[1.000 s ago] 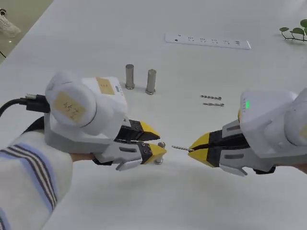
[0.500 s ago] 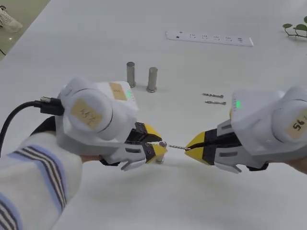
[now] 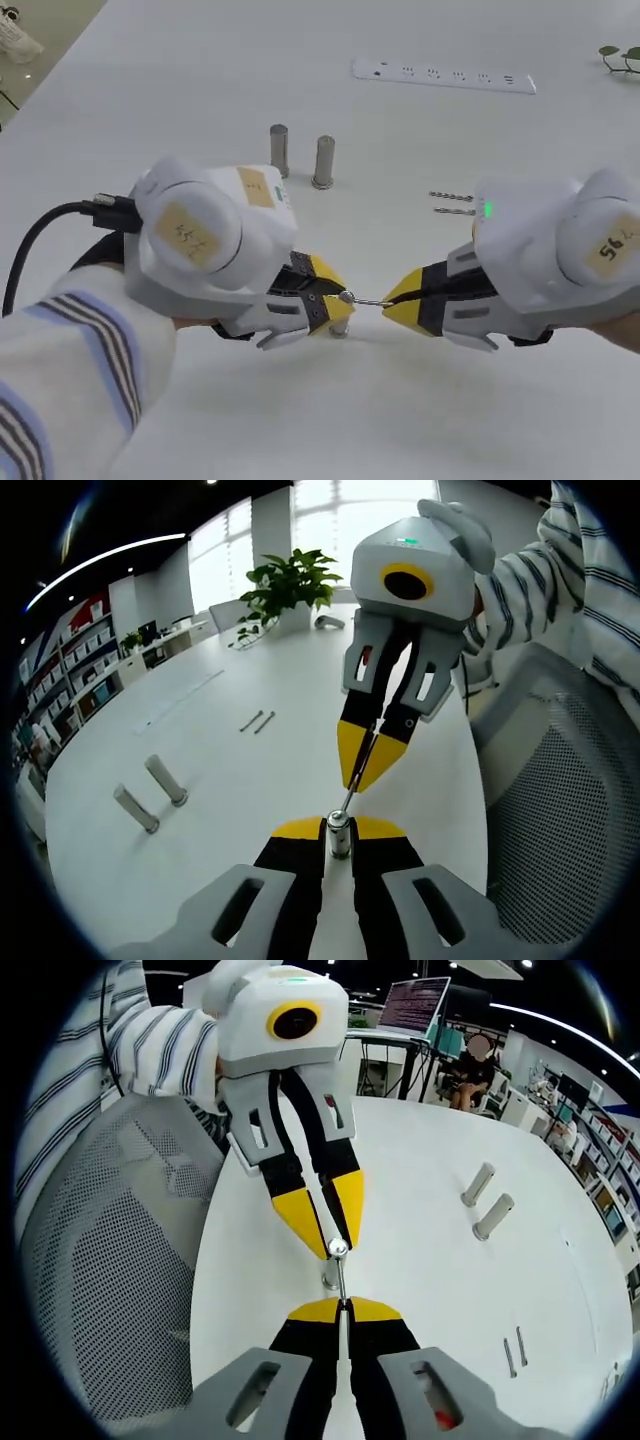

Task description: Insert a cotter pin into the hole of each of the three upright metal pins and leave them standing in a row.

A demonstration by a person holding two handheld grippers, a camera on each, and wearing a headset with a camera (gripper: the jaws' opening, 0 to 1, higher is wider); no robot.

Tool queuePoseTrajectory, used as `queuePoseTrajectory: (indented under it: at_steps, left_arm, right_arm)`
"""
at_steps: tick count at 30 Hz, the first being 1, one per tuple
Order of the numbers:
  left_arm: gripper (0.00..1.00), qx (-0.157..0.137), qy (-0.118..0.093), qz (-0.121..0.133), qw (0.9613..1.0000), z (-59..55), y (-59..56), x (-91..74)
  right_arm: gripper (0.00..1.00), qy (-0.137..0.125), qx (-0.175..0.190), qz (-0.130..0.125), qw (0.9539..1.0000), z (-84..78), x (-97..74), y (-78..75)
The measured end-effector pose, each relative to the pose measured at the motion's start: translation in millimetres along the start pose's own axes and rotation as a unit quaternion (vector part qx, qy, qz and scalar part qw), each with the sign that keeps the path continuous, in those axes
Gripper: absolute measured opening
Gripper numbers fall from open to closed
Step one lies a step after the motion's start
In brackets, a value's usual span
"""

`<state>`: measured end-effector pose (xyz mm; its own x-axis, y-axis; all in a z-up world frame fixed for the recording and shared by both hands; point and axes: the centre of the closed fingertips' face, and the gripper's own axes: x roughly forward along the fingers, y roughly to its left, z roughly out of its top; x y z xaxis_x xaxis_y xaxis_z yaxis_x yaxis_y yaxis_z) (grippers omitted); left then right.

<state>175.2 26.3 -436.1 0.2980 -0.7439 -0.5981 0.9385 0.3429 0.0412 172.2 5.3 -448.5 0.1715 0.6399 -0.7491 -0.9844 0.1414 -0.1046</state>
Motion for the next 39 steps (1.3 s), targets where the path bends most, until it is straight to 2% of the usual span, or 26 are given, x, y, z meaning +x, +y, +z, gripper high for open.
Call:
queuePoseTrajectory:
  at_steps: [22, 24, 28, 39]
  left_arm:
    - [0.06, 0.005, 0.002, 0.000, 1.0000, -1.2, 0.6, 0.5]
    - [0.06, 0.001, 0.001, 0.001, 1.0000, -1.1, 0.7, 0.9]
    - [0.06, 0.003, 0.002, 0.002, 1.0000, -0.8, 1.1, 1.6]
    - [0.06, 0.004, 0.004, 0.004, 1.0000, -1.1, 1.1, 1.3]
  right_arm:
    - [0.00, -0.028, 0.001, 0.001, 0.9996, 14.4, 15.8, 3.0]
    - [0.00, -0.037, 0.001, 0.000, 0.9993, 17.9, 15.2, 3.3]
    - [0.04, -0.036, -0.003, -0.005, 0.9993, 18.0, 12.0, 0.6]
    - [0.00, -0.031, 0.000, -0.006, 0.9995, 12.3, 5.8, 1.1]
